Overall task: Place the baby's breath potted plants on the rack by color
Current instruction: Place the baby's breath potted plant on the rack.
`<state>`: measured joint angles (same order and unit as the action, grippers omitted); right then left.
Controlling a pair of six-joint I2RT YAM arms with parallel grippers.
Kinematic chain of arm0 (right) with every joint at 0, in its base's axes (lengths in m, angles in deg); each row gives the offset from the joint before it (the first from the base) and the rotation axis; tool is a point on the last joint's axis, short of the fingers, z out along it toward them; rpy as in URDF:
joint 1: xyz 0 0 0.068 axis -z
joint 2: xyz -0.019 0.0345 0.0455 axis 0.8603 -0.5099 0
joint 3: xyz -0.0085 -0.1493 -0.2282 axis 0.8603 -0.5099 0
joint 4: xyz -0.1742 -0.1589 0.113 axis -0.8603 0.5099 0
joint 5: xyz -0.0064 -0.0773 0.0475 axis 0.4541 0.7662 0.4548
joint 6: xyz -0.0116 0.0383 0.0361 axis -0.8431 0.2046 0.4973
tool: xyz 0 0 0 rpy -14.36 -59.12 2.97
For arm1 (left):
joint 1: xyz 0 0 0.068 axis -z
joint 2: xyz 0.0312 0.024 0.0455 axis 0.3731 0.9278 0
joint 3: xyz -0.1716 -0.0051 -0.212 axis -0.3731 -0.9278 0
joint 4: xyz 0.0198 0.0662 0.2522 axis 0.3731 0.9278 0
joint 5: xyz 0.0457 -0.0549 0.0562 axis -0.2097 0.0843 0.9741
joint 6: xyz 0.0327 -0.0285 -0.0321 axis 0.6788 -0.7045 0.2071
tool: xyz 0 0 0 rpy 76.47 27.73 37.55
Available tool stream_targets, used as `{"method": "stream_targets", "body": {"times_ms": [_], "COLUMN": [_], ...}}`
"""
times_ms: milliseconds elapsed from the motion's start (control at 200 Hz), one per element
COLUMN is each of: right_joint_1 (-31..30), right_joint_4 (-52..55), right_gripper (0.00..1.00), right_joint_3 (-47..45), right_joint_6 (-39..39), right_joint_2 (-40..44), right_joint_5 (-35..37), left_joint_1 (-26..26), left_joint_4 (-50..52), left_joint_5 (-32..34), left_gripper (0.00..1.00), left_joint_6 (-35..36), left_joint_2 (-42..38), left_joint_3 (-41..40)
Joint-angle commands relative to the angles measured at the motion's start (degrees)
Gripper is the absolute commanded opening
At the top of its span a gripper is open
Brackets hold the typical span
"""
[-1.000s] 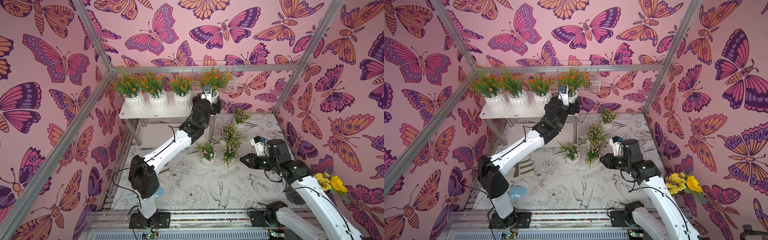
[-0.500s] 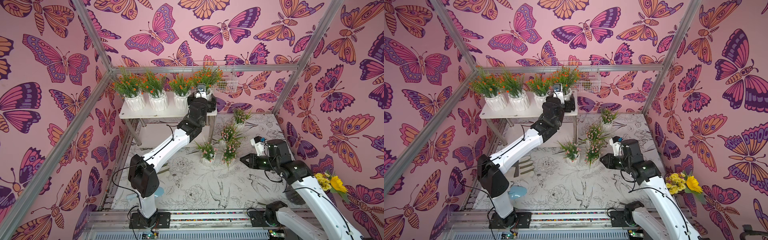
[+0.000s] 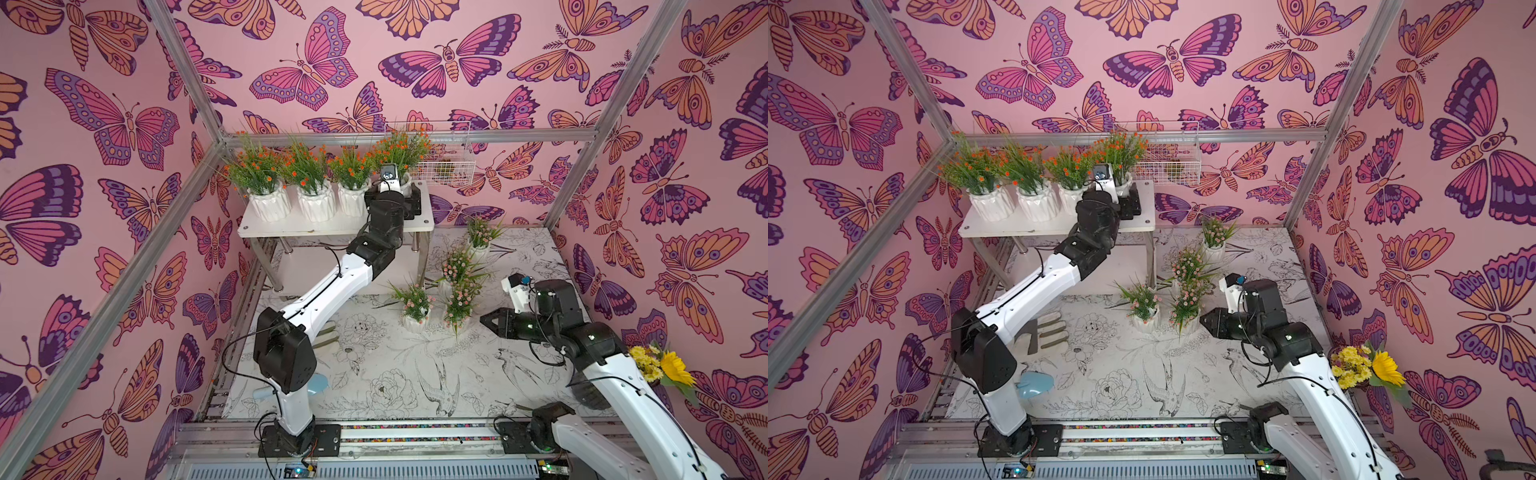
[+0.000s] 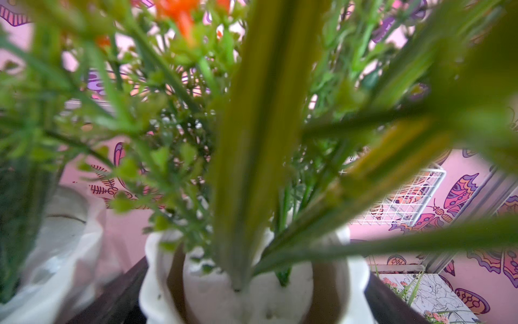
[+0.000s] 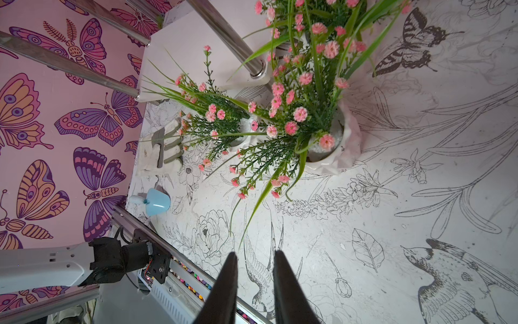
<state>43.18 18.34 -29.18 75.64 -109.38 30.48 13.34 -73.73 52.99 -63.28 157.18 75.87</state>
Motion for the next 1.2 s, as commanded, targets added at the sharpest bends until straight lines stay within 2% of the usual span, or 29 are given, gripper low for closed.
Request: {"method": "stream_targets", "body": {"times_ms": [0,275,361,466,621,1192], "right_joint_1": [0.32,0.33,0.28,0.33,0.30,0.34], "right_joint_4": [-0.28,-0.50,-0.50,-0.78,-1.16,-1.72], "right_gripper": [0.25,0.25,0.25,0.25,0.25,0.26], "right_joint_3": [-0.44,-0.76,-0.64,-0.62,-0.64,-1.18], "right_joint_6": [0.67,0.59,0.47,0.58,0.75,0.90], "right_joint_2": [0.35,0.35,0.25,0.27,0.27,1.35], "right_joint_5": [0.20,0.43,0.46,0.39,0.08,-0.50], "left_joint_1": [-0.79,-0.28,-0.10,0.39,1.03,3.69], "left_joint_4": [-1.36,-1.20,-1.27,-1.27,-1.27,-2.70], "left_joint_5": [-1.66,-3.37,-3.48,-3.06,-2.34,-0.38], "left_gripper": [0.59,0.63,0.72,0.88,1.00,1.00], "left_joint_6": [-2.41,-3.63,-3.19,-2.33,-1.38,1.28], "left_joint_2": [-1.52,-0.57,-0.67,-0.78,-1.26,-7.94], "left_joint_3": [-0.94,-0.94,-1.30,-1.63,-2.46,-9.32]}}
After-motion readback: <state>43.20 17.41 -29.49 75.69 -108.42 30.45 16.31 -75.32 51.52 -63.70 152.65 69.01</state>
